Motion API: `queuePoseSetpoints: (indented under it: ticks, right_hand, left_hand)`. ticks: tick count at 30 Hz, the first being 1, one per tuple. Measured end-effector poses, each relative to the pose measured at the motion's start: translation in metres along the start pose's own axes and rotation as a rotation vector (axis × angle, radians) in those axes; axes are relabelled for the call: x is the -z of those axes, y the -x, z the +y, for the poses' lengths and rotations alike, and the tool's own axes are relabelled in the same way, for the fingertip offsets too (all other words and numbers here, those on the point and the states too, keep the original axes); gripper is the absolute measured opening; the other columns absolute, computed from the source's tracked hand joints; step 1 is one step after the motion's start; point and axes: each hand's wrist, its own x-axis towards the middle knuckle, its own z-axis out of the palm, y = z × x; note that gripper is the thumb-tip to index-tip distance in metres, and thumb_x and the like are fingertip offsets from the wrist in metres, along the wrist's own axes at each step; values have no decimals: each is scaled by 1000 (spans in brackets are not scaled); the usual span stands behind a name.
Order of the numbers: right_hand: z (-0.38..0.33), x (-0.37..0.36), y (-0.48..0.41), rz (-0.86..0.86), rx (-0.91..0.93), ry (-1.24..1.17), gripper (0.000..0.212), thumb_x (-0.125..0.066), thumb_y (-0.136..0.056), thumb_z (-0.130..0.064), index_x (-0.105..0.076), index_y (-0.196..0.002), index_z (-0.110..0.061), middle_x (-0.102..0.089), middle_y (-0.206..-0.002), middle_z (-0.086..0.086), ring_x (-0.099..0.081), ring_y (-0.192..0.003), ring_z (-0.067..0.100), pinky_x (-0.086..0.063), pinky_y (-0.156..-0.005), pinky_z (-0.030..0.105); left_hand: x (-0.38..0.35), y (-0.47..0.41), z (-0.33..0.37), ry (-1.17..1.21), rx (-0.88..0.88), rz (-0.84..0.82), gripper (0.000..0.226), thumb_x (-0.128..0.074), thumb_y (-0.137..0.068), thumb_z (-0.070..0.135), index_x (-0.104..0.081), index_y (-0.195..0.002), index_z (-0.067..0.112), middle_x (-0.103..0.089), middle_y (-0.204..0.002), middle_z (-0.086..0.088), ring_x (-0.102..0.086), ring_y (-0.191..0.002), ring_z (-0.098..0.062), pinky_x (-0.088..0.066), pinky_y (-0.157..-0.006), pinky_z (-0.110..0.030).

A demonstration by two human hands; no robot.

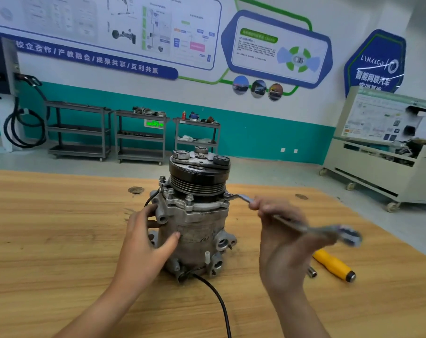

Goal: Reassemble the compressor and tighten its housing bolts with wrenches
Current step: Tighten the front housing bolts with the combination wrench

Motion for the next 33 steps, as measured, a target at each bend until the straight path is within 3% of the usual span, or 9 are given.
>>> queuePoseSetpoints:
  ticks: [4,8,10,12,14,17,21,25,33]
  right_hand:
    - [15,-20,26,-266,271,430,42,-38,-95,-52,-58,-84,-17,-56,-88,0,-53,-86,11,-45,-77,24]
    - [32,-52,37,-343,349,710,48,-44,-89,-56,-60,-76,-12,-52,-73,6,-46,-78,15,-37,-92,40]
    - [40,-69,33,-353,343,834,49,-54,-79,-54,-65,-69,-8,-52,-67,6,-47,-73,18,-33,-97,43]
    - [45,-84,27,-340,340,899,43,-58,-72,-48,-67,-66,-7,-52,-64,6,-51,-67,23,-36,-93,42]
    - [43,-93,19,-301,381,911,45,-58,-71,-48,-64,-61,-4,-52,-58,8,-51,-60,24,-43,-75,39]
    - [22,-98,-7,-174,424,635,59,-51,-86,-53,-52,-50,-6,-48,-50,2,-43,-50,17,-38,-50,33]
    - [-22,-85,-54,89,75,-182,54,-63,-68,-66,-41,-41,-24,-33,-40,-17,-26,-37,2,-22,-42,18]
    - [-32,-50,-102,316,-233,-371,54,-55,-88,-43,-28,-47,-22,-17,-40,-9,-14,-35,8,-16,-37,18]
    - [21,5,-118,567,-693,-572,54,-40,-98,-41,-25,-50,-20,-17,-38,-7,-13,-29,8,-11,-30,16]
  left_hand:
    - [3,0,3,3,1,-8,69,-79,-71,19,-44,-130,18,-44,-117,5,-50,-114,-21,-47,-95,-47]
    - [3,-3,6,113,85,-37,91,-76,-51,58,-52,-119,2,-55,-109,-14,-55,-100,-30,-48,-89,-44]
    - [1,2,1,69,108,-17,68,-80,-67,20,-50,-123,-4,-60,-101,-4,-59,-97,-23,-46,-81,-16]
    - [1,10,0,-15,99,14,63,-68,-72,-15,-42,-128,-12,-60,-102,1,-57,-99,-22,-38,-72,-3]
    - [1,9,2,-38,20,36,61,-68,-75,-10,-40,-129,-11,-56,-118,-25,-53,-107,-29,-37,-79,-7]
    - [0,-1,6,35,-63,-4,44,-65,-79,20,-51,-119,10,-54,-114,-13,-54,-106,-20,-46,-89,-28]
    - [5,0,3,25,6,-24,62,-73,-77,14,-43,-131,17,-44,-118,5,-50,-113,-15,-45,-96,-41]
    - [5,1,5,3,9,-31,64,-73,-77,17,-41,-132,20,-42,-117,9,-49,-114,-14,-44,-98,-39]
    - [4,1,5,16,9,-17,65,-73,-77,16,-41,-134,18,-43,-116,10,-50,-107,-9,-44,-93,-32]
